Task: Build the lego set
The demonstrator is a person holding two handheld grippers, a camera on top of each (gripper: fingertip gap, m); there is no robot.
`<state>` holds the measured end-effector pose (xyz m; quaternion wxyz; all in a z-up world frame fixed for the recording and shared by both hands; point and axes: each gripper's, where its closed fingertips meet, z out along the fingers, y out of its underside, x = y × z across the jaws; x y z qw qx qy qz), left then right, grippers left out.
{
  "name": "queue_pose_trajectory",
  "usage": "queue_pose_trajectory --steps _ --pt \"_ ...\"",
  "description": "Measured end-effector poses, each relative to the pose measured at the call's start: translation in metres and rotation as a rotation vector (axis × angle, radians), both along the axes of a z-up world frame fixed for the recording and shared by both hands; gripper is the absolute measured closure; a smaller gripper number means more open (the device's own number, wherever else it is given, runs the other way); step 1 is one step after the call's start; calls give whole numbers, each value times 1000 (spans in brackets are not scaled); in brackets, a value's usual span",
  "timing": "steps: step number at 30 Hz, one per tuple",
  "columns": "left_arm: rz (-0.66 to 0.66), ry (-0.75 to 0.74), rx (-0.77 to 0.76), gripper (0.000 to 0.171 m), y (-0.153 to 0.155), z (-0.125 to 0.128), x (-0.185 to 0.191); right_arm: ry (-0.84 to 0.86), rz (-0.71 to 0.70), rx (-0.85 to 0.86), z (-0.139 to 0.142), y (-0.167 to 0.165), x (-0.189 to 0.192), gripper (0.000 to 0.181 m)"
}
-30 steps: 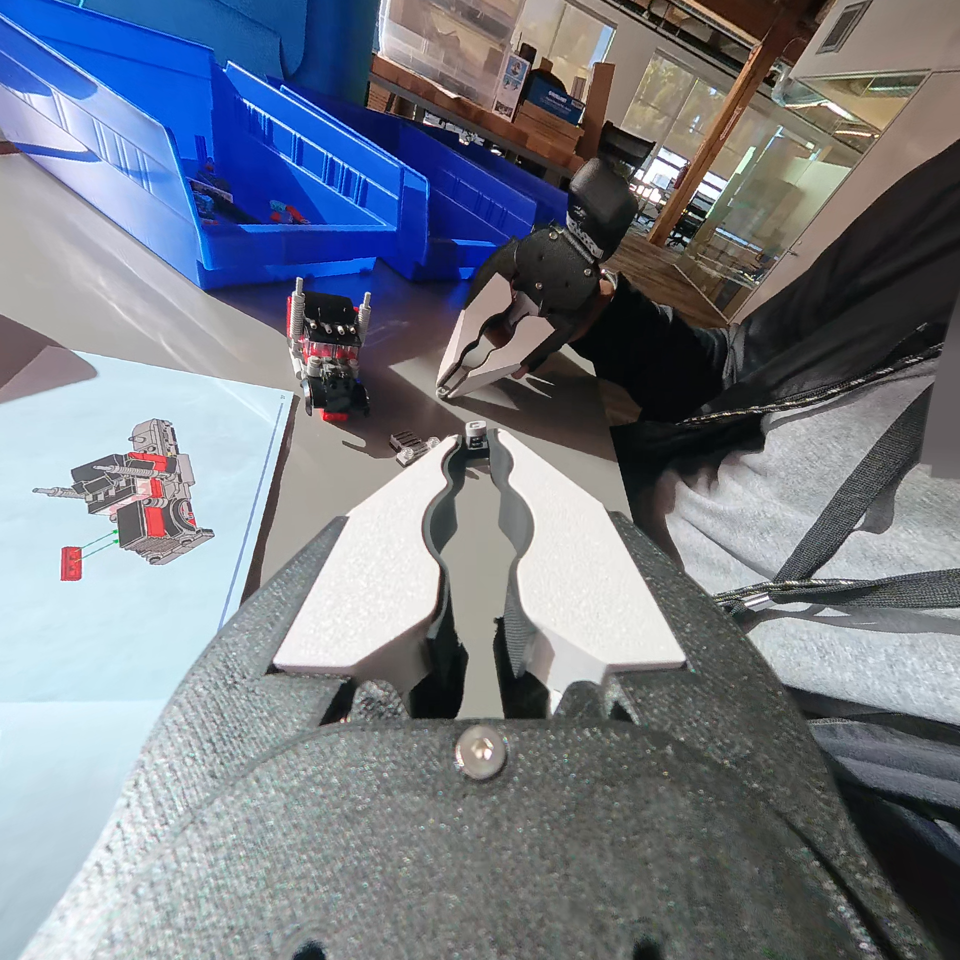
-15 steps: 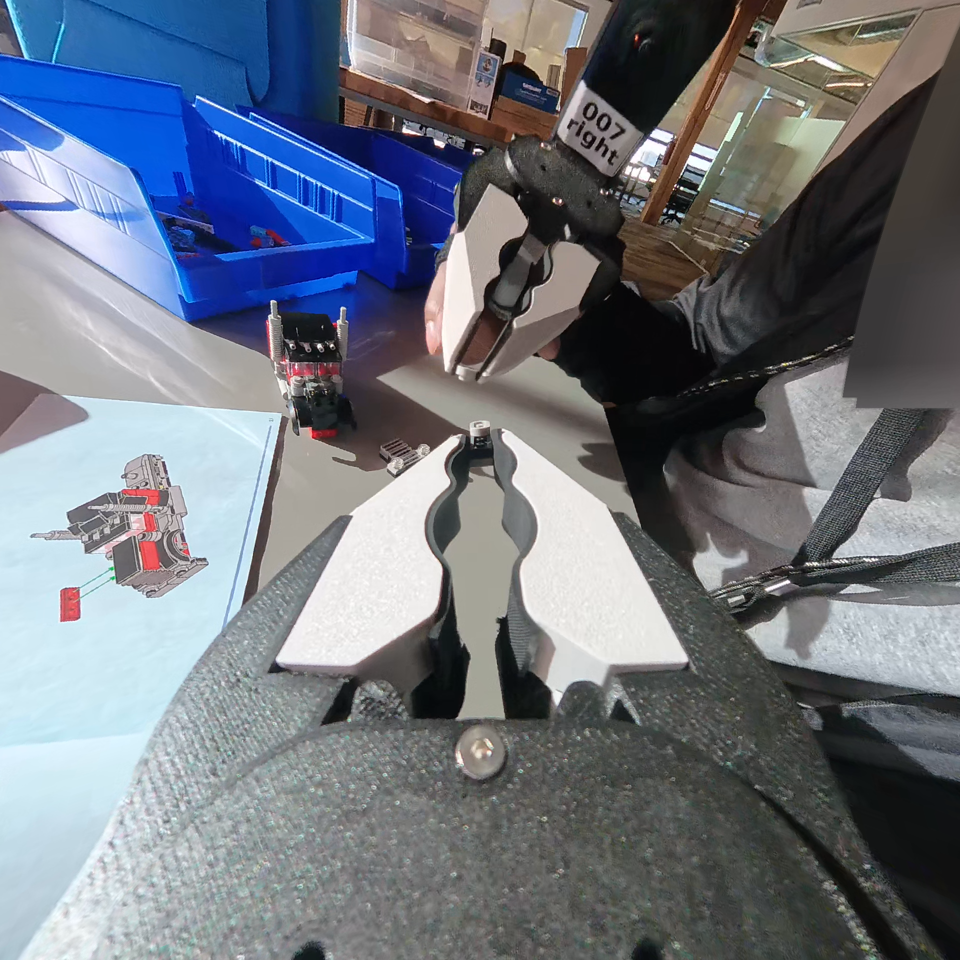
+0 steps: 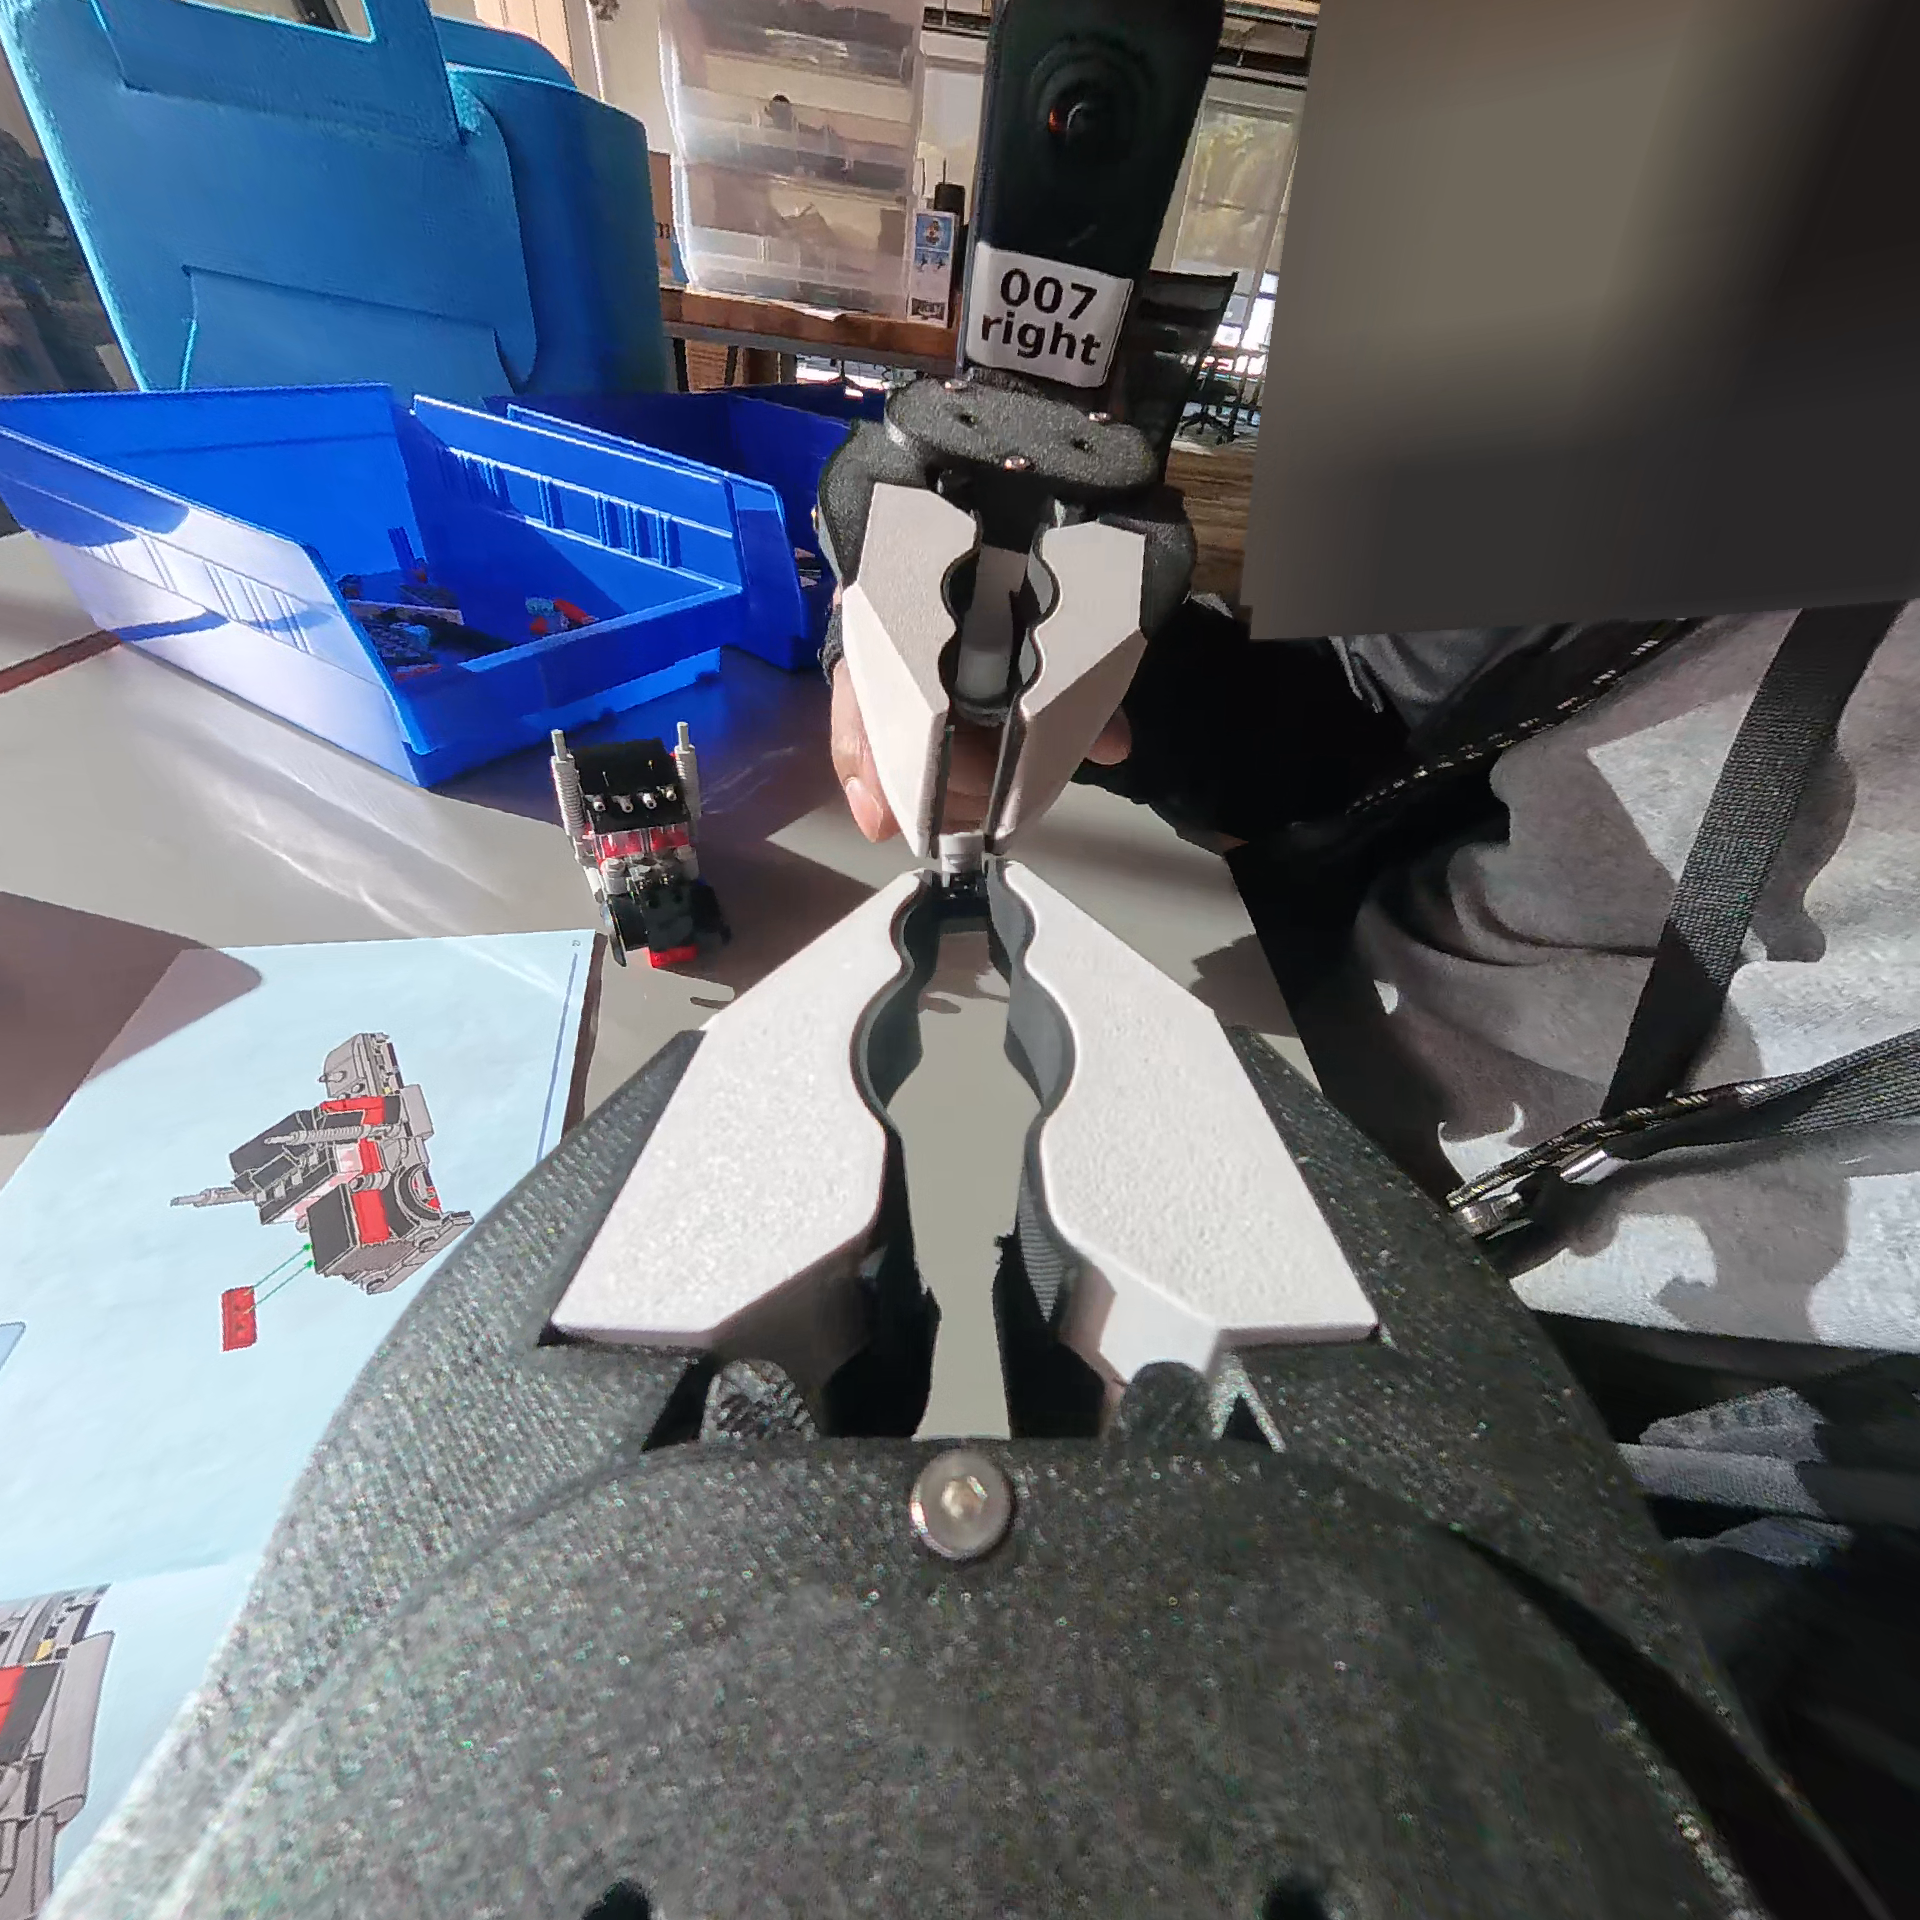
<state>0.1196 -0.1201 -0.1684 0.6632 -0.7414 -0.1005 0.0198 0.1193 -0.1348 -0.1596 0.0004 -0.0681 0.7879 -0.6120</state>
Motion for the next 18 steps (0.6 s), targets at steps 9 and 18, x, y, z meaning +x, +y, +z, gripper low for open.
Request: queue_pose_trajectory --steps 9,18 --pt "-18 29 34 163 -1 7 5 -56 21 -36 7 -3 6 171" --pt "-7 61 82 163 -12 16 11 -49 26 -40 14 -13 13 171"
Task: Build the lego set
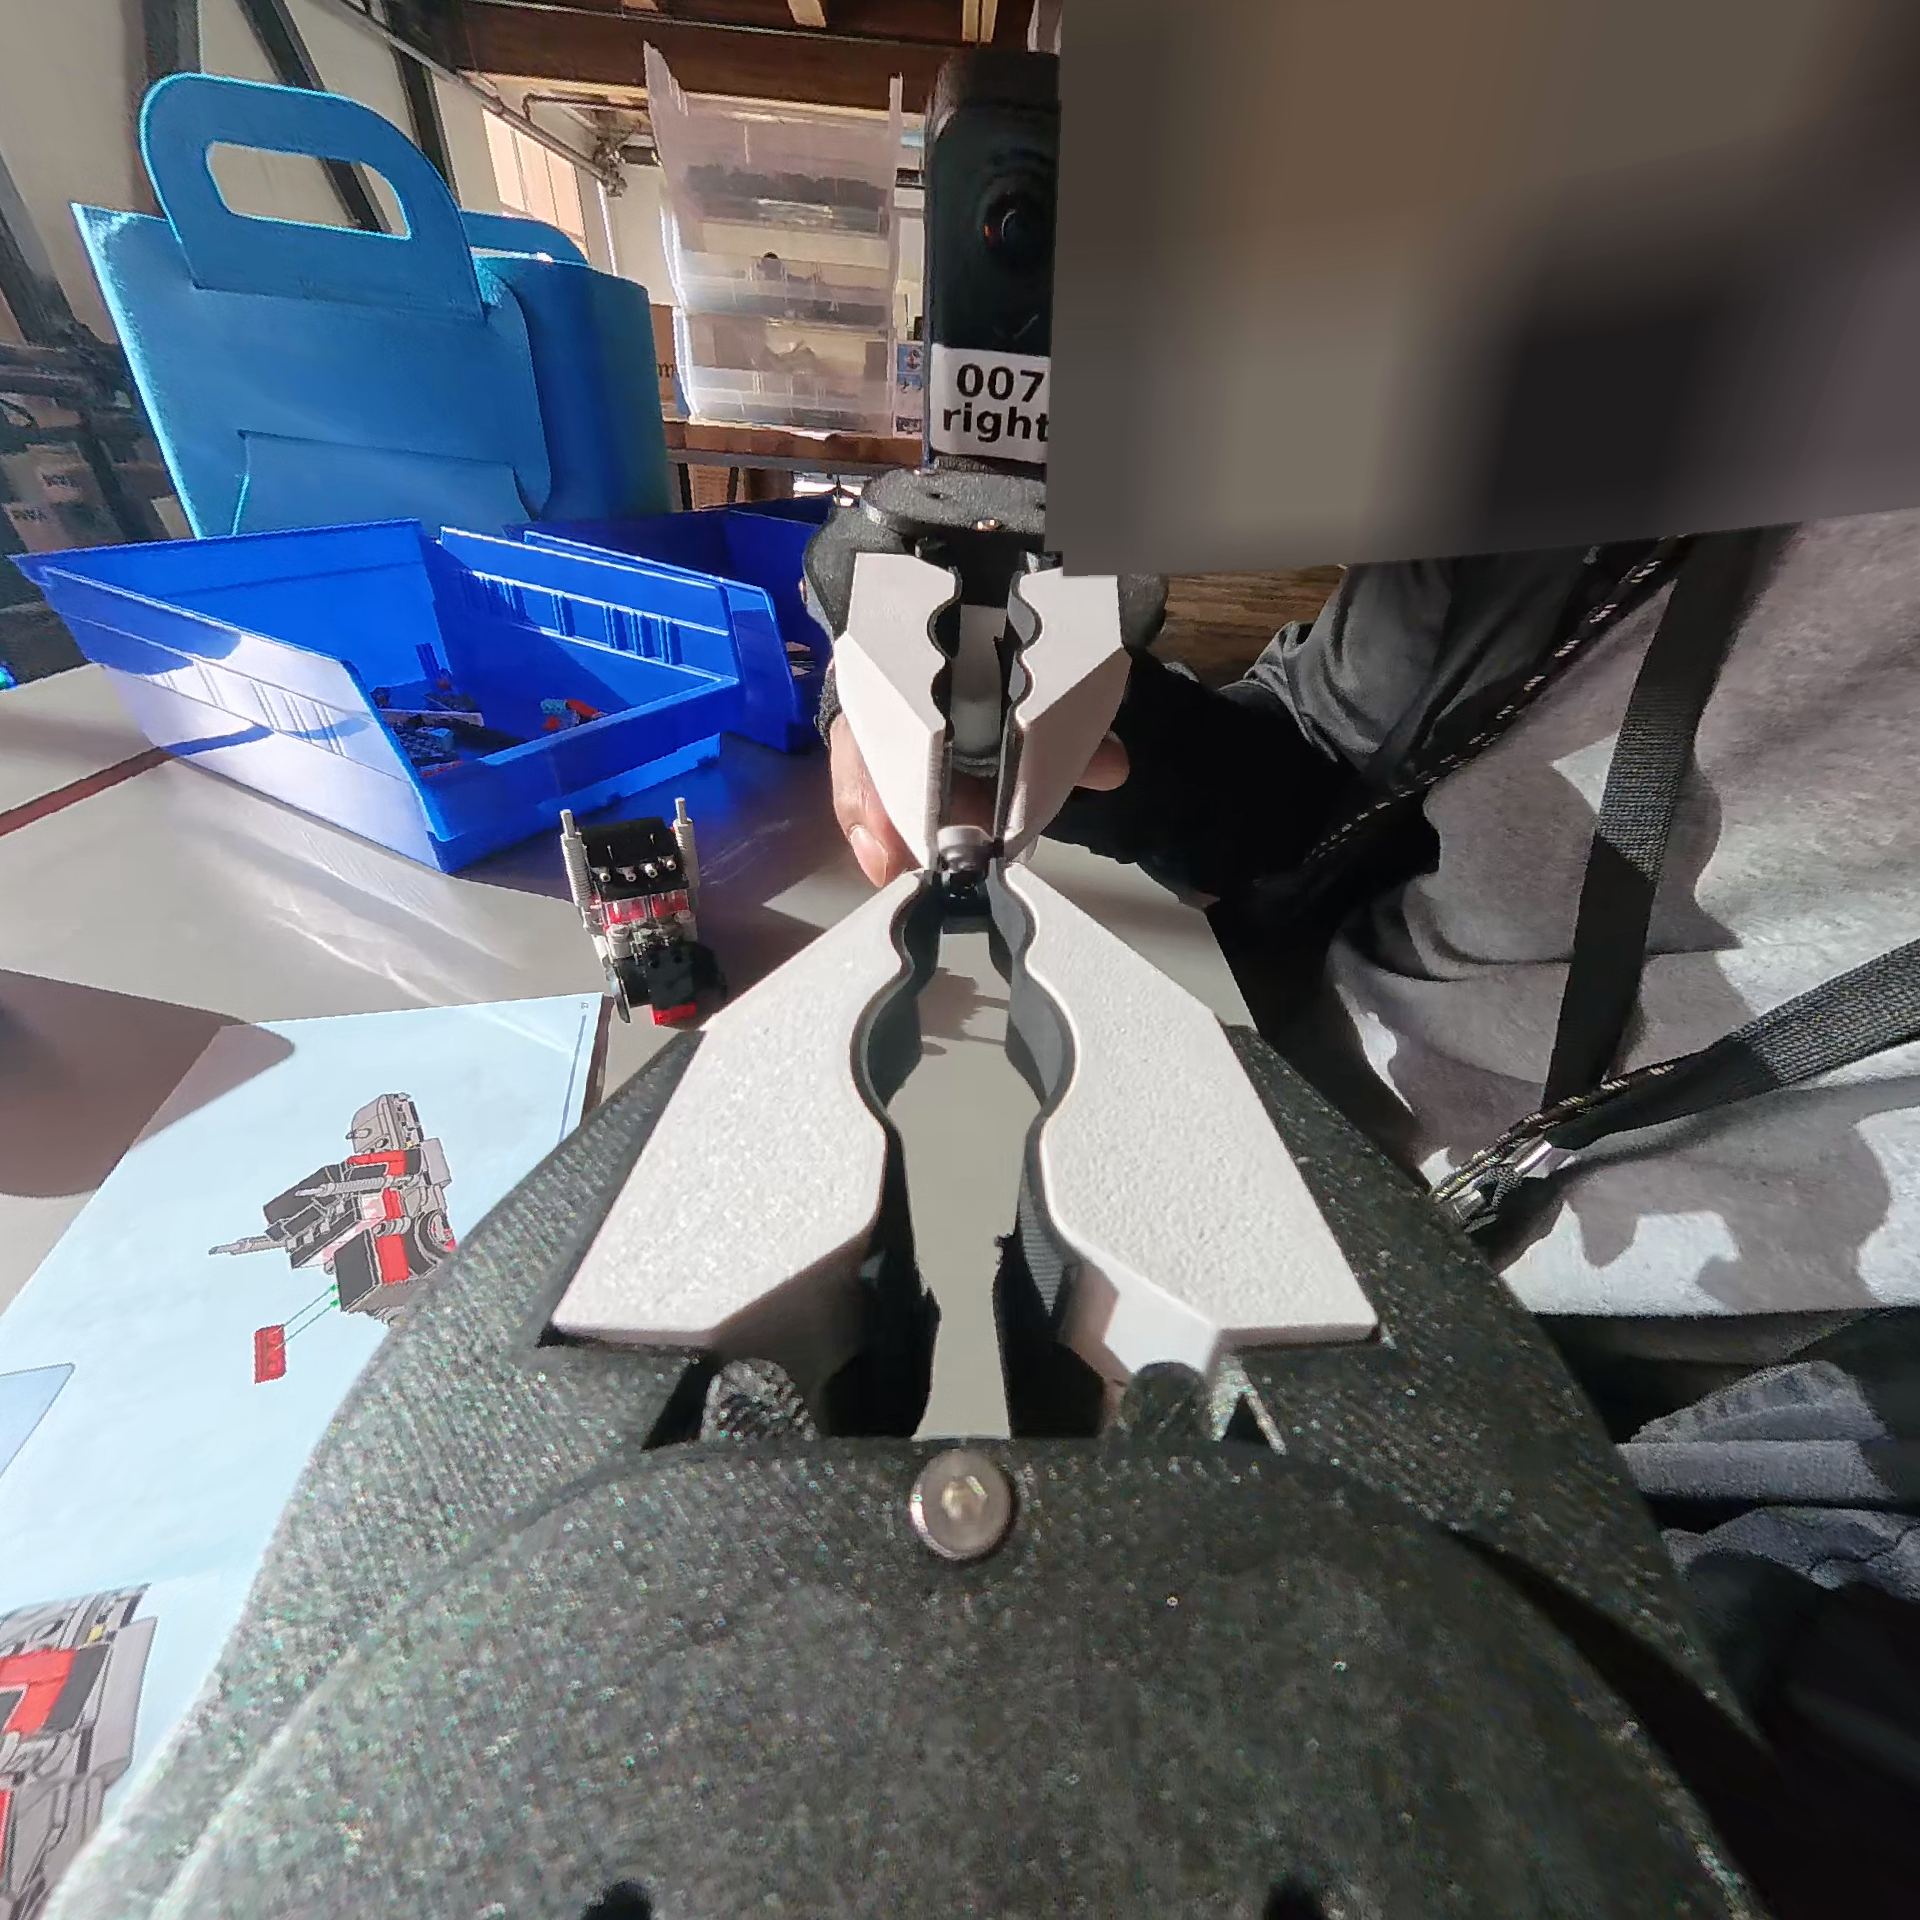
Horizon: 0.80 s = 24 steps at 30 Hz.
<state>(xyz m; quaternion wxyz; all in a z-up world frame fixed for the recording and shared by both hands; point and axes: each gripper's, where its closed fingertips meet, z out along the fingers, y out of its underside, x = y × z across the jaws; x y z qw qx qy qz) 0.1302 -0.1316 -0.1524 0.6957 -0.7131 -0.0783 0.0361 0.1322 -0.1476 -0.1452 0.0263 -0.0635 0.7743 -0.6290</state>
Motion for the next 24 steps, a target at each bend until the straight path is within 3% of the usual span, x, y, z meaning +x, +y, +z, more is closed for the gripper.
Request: queue_pose_trajectory --steps 24 --pt "26 -28 -11 163 -3 -5 -6 -14 9 -21 -4 -3 -4 167"
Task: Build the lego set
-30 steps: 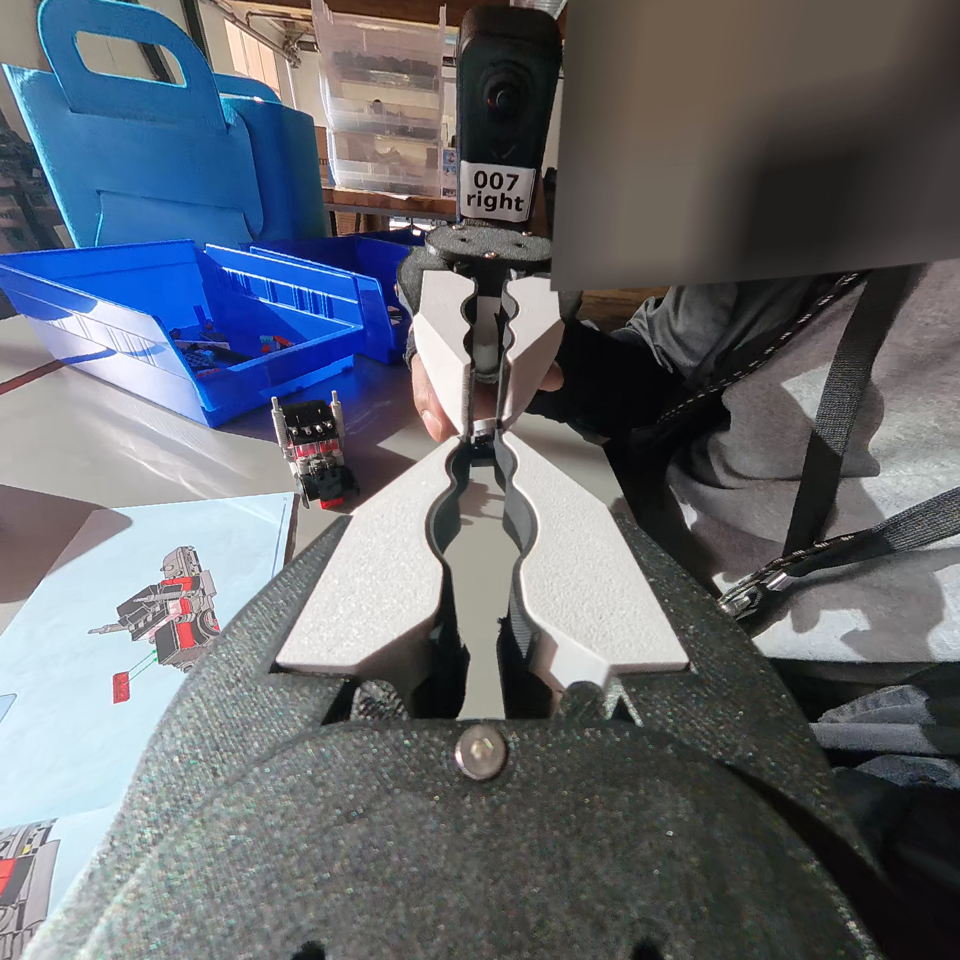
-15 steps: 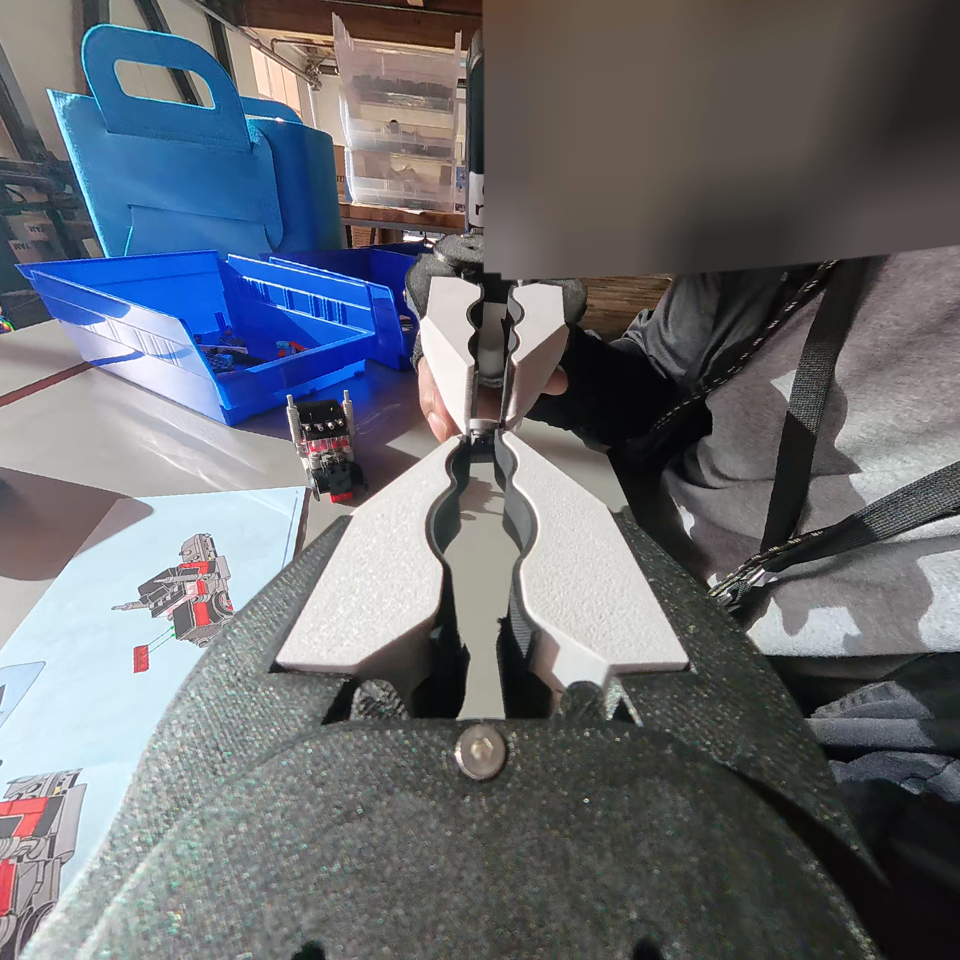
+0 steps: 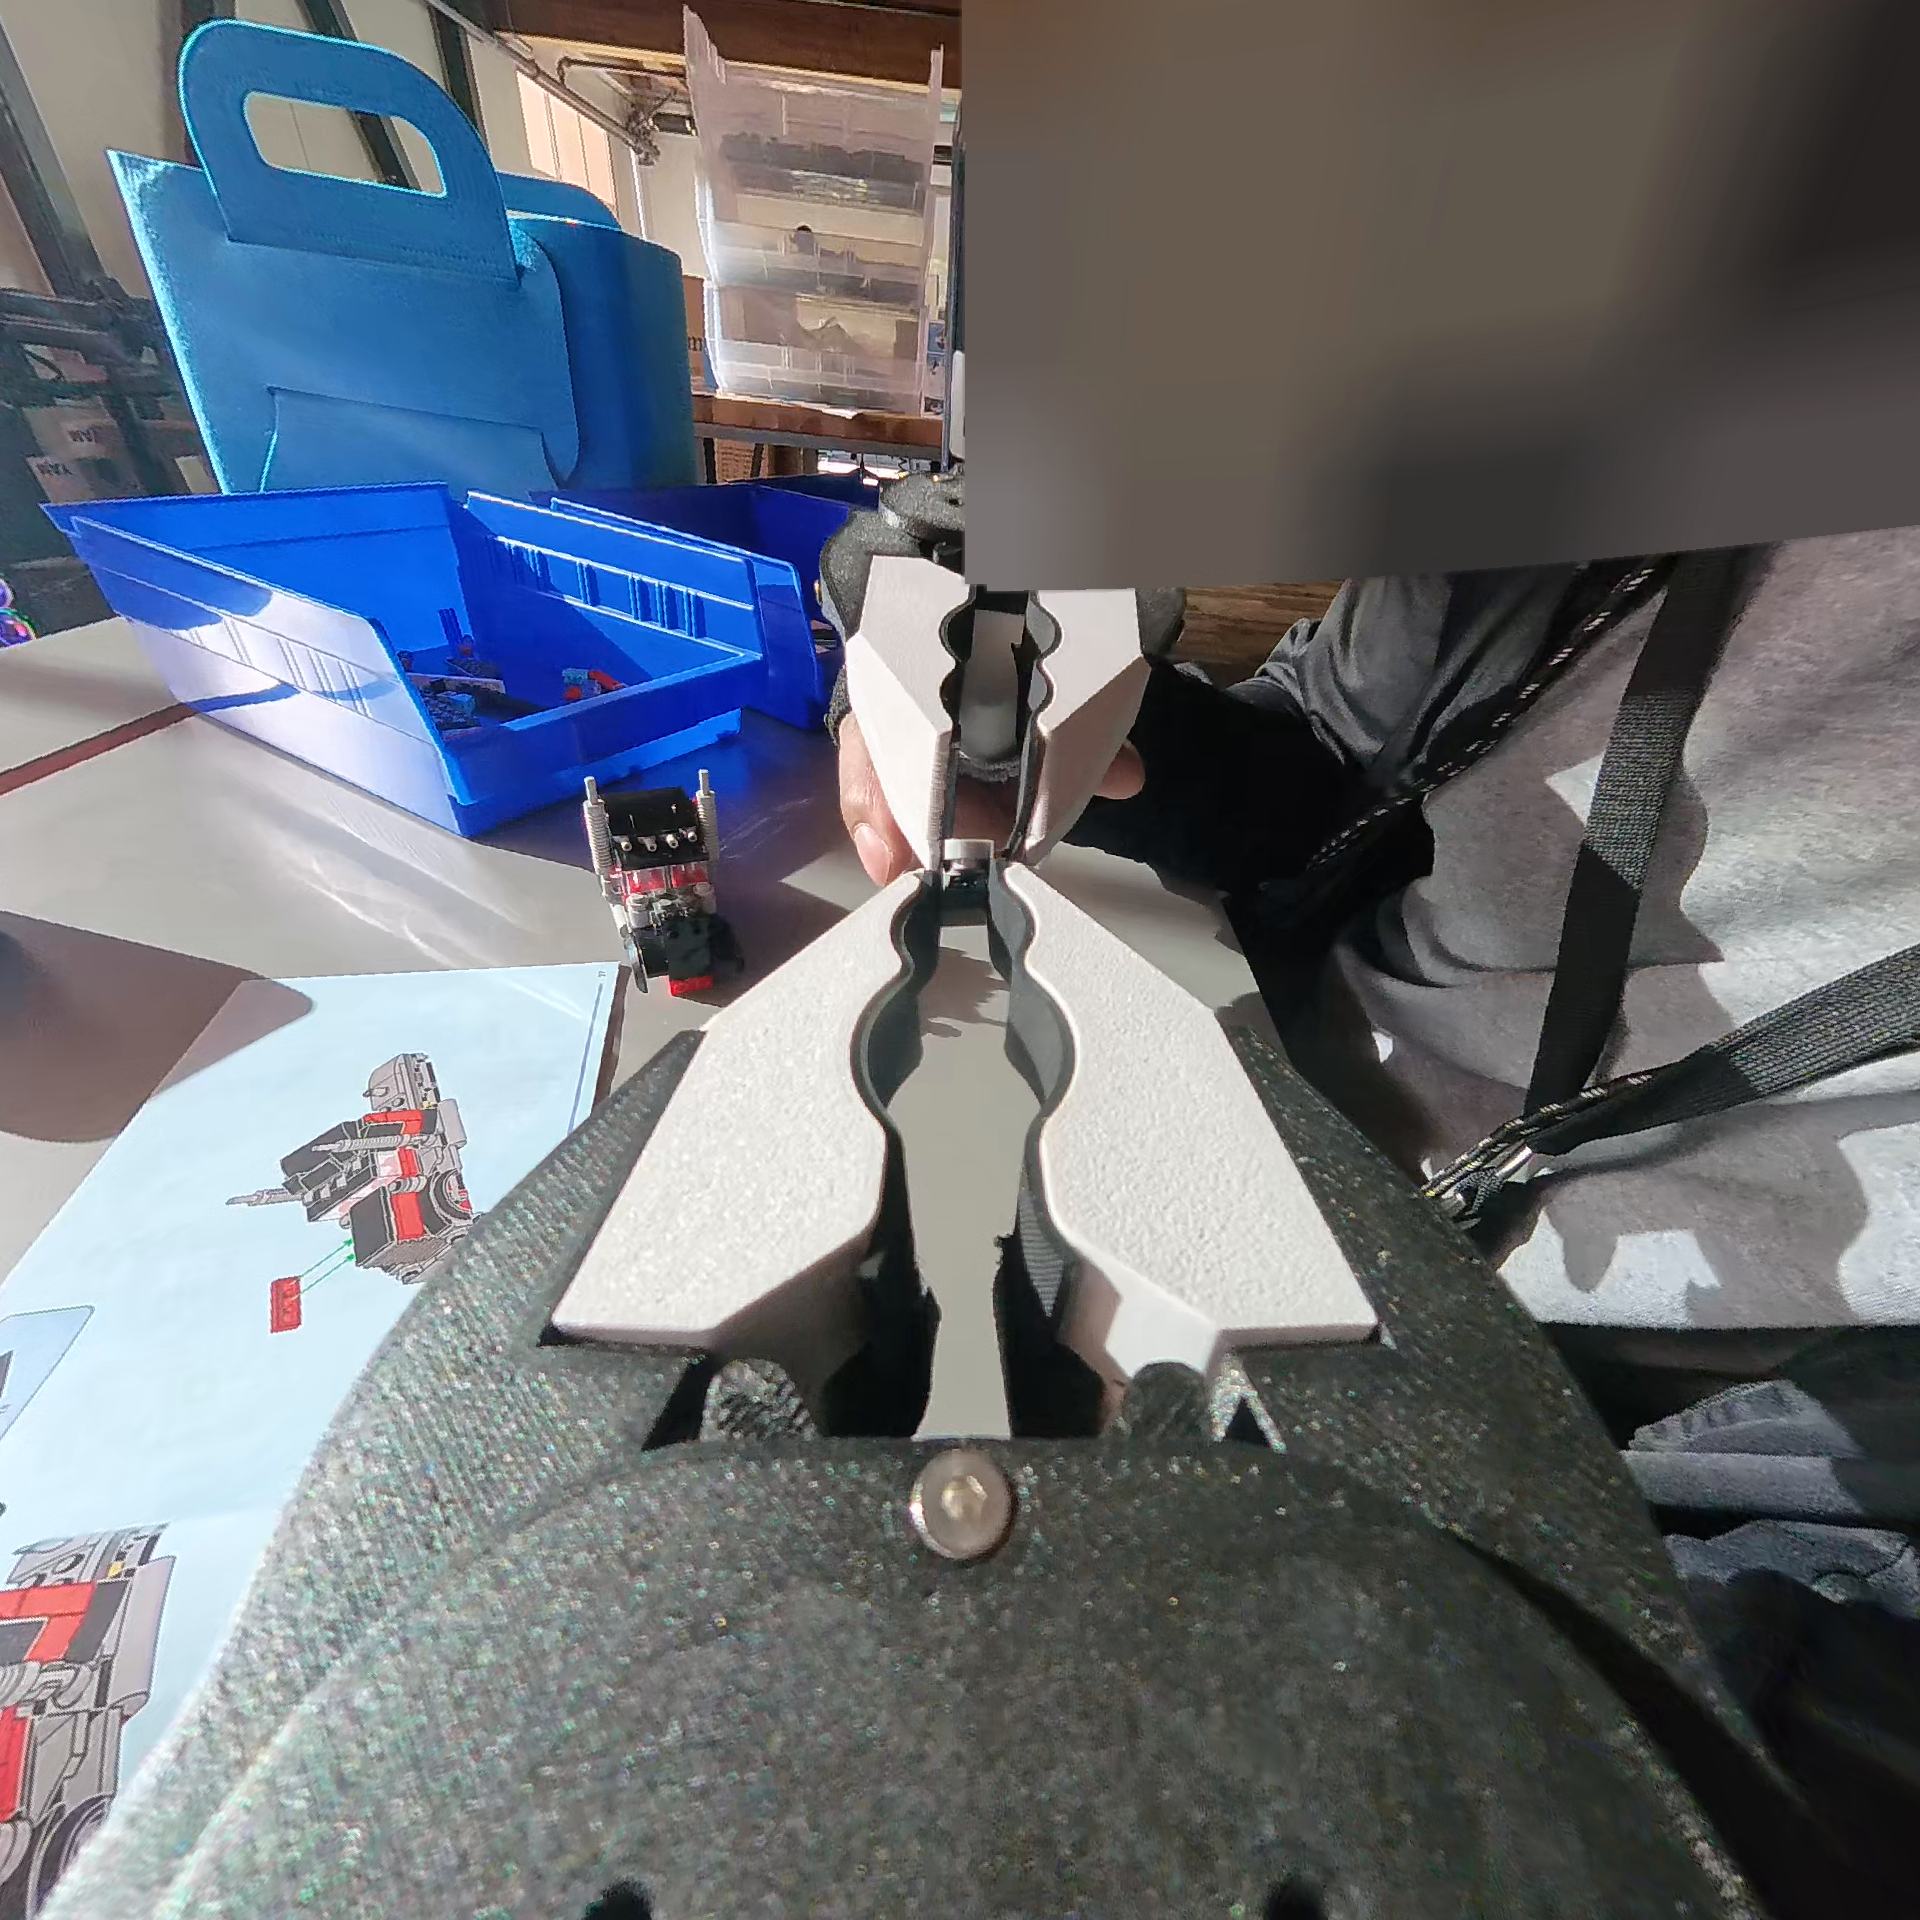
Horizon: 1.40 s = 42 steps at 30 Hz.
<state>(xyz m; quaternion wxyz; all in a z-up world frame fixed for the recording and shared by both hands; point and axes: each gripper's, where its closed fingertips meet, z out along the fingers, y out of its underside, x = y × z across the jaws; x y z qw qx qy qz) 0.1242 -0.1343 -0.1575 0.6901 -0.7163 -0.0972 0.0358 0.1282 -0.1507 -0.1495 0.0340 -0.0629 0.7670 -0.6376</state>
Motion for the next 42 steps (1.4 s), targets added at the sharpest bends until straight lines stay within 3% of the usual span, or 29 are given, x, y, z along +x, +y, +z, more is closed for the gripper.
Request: queue_pose_trajectory --steps 18,34,42 --pt "4 -2 10 163 0 2 -1 39 -9 -35 4 2 -4 164" --pt "-52 -121 132 163 3 17 -2 783 -140 -209 13 8 -2 146" --pt "-76 -158 145 163 5 18 -1 914 -174 -222 15 6 -3 145"
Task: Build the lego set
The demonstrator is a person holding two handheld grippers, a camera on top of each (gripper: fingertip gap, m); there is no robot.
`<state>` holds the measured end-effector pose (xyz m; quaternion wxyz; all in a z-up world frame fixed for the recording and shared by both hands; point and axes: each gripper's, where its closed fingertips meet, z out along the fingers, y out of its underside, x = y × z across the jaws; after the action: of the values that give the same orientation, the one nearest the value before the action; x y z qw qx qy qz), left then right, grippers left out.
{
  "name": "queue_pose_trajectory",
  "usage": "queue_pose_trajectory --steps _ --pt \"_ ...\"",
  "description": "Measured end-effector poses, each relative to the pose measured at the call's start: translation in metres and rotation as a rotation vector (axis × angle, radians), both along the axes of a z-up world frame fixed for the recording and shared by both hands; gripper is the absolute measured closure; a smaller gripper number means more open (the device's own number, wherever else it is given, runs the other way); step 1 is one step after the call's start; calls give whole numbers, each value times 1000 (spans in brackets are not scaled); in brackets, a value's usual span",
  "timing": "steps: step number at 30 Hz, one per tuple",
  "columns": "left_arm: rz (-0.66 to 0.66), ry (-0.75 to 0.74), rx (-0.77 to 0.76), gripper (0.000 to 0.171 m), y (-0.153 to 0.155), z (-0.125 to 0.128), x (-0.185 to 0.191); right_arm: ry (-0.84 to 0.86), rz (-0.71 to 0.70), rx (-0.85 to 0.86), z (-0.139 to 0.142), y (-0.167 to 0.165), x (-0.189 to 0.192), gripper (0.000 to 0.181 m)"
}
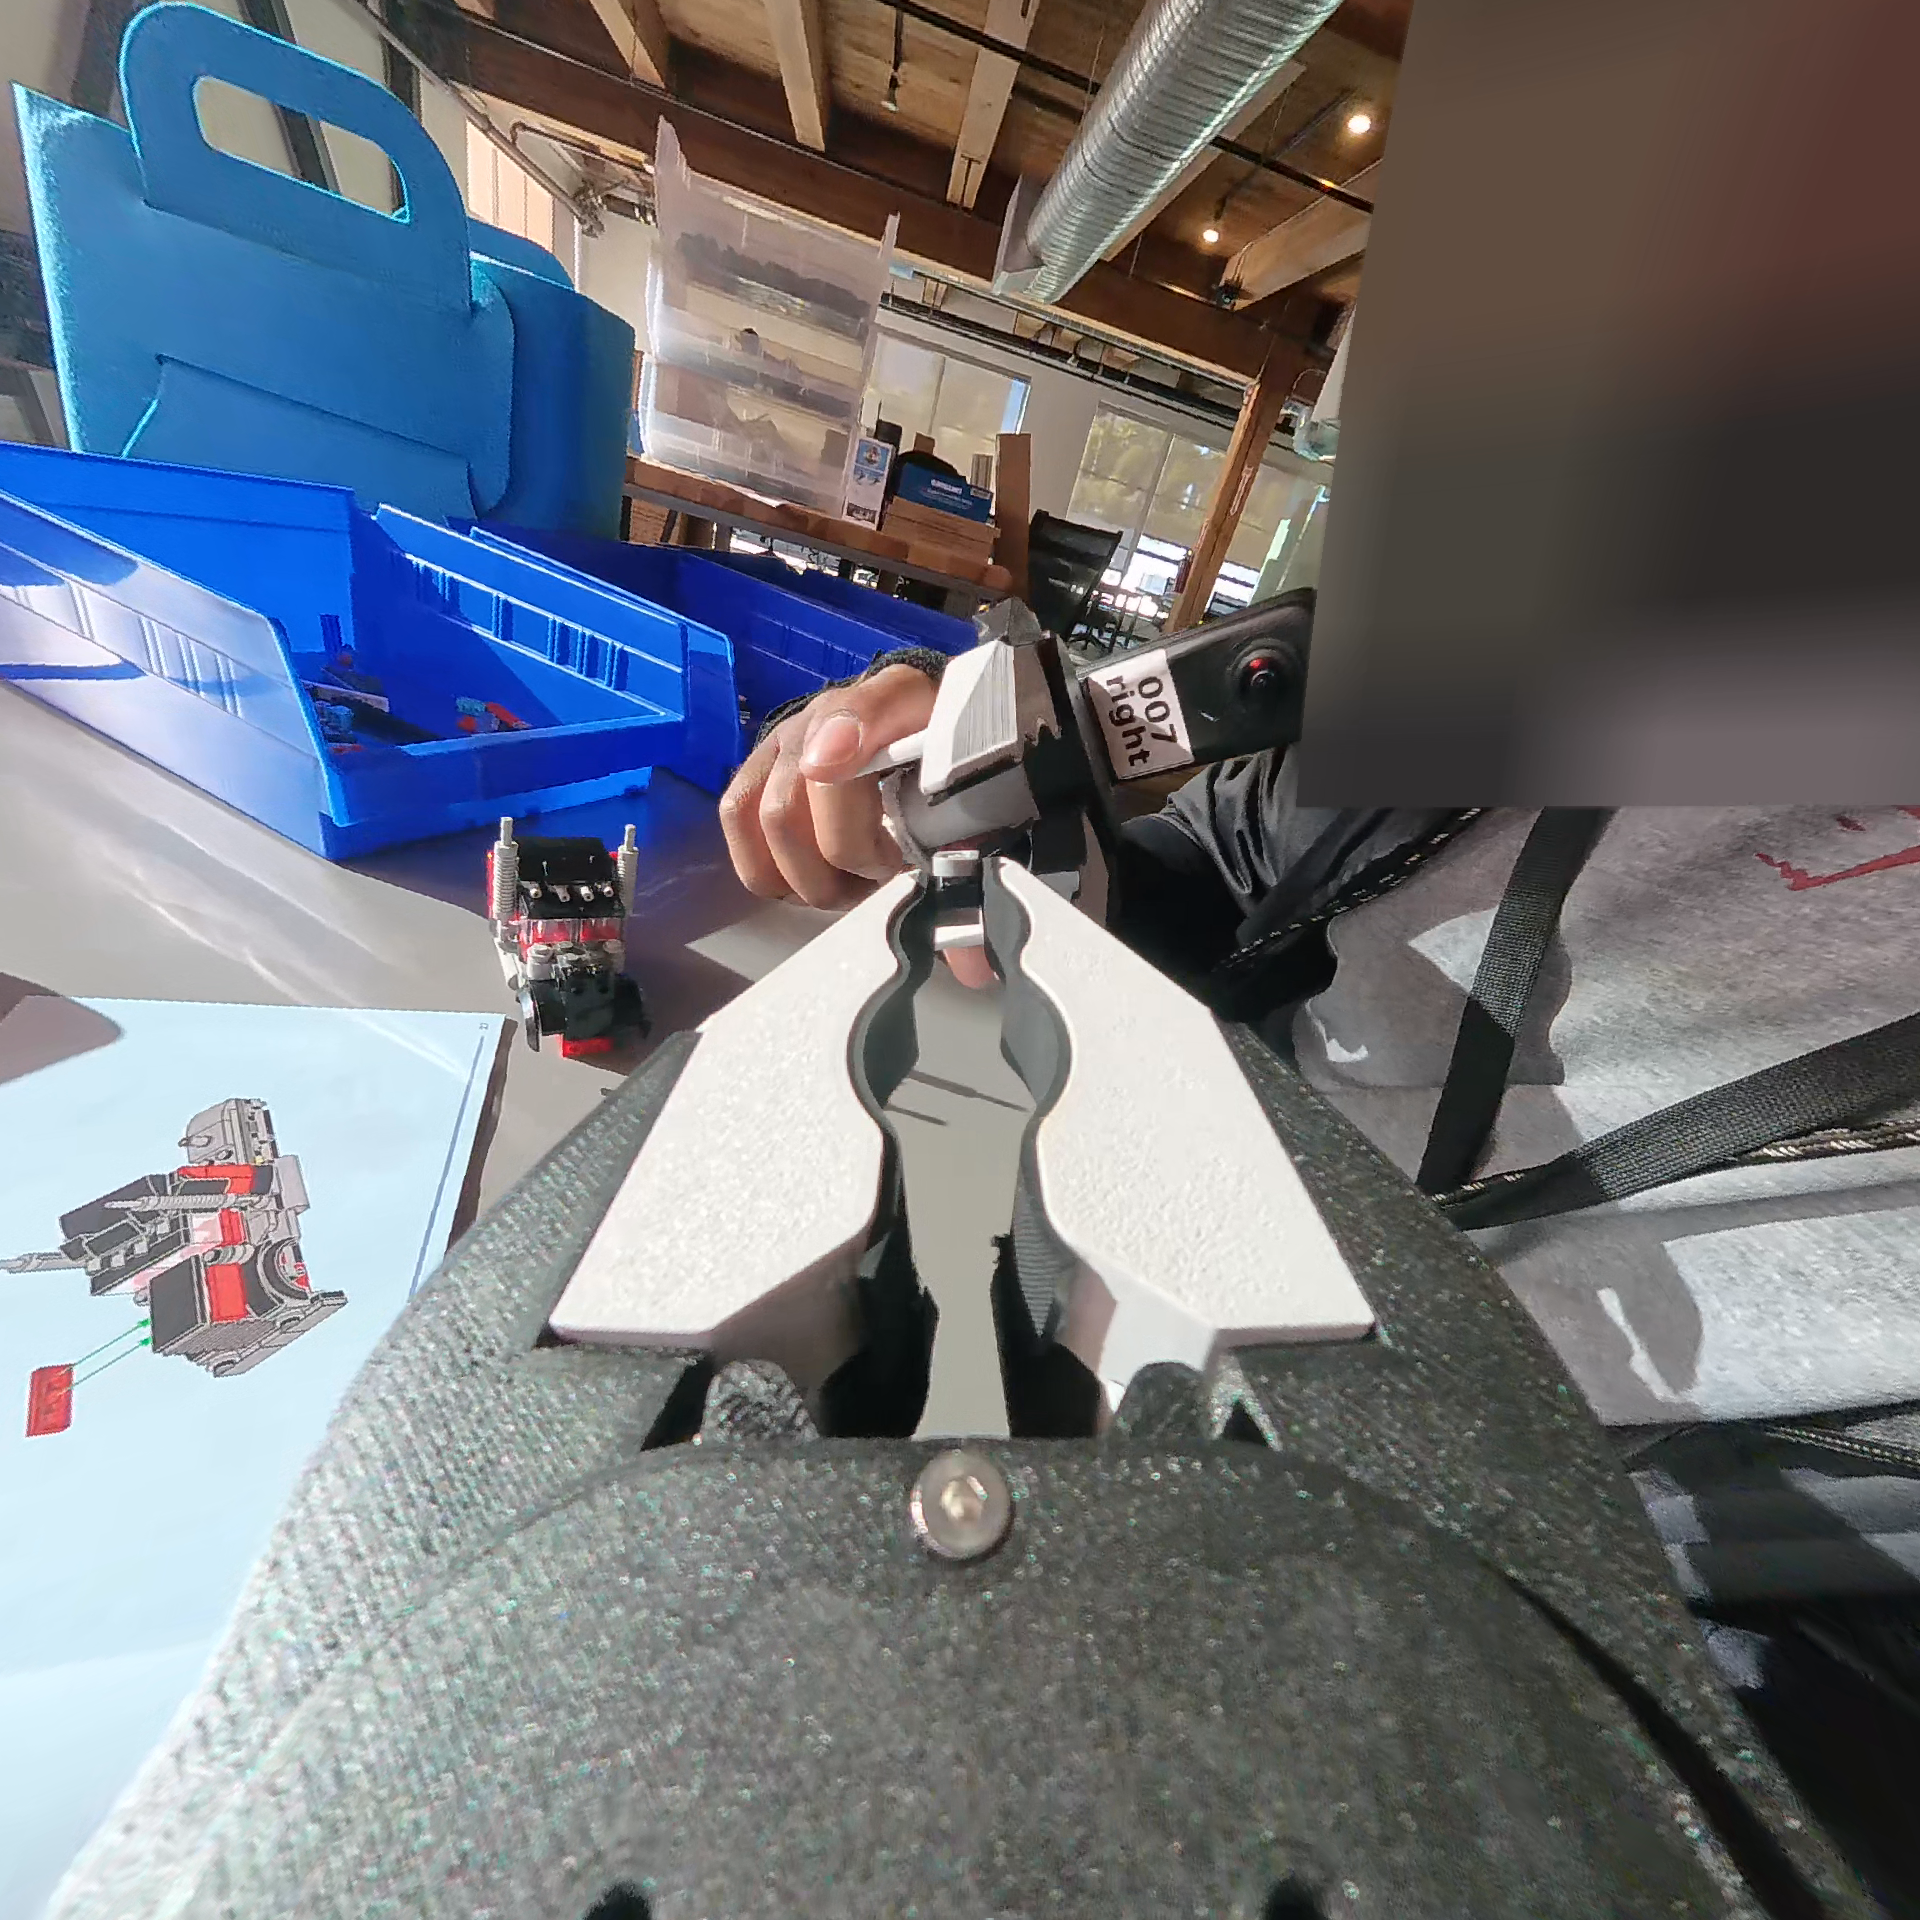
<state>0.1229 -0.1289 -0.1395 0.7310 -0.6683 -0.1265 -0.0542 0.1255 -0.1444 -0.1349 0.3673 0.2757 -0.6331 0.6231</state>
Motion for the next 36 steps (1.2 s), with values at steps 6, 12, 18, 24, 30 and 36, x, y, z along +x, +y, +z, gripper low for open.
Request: queue_pose_trajectory --steps 6,12,18,24,30,36 --pt "-10 -14 -9 163 2 -2 1 68 -19 11 -3 -5 2 152" --pt "-12 -24 -15 163 2 -3 0 97 -52 3 -3 -7 -1 165" --pt "-2 -37 -23 162 1 -5 -2 88 -68 10 -4 -8 -3 168" --pt "2 -40 -37 162 2 -8 -3 57 -61 22 -6 -7 -4 168" --pt "7 -20 -30 155 1 -5 -1 -38 -32 16 -5 -5 -4 169" --pt "76 50 -41 143 -9 -5 -3 -200 37 -15 2 -1 -3 169"
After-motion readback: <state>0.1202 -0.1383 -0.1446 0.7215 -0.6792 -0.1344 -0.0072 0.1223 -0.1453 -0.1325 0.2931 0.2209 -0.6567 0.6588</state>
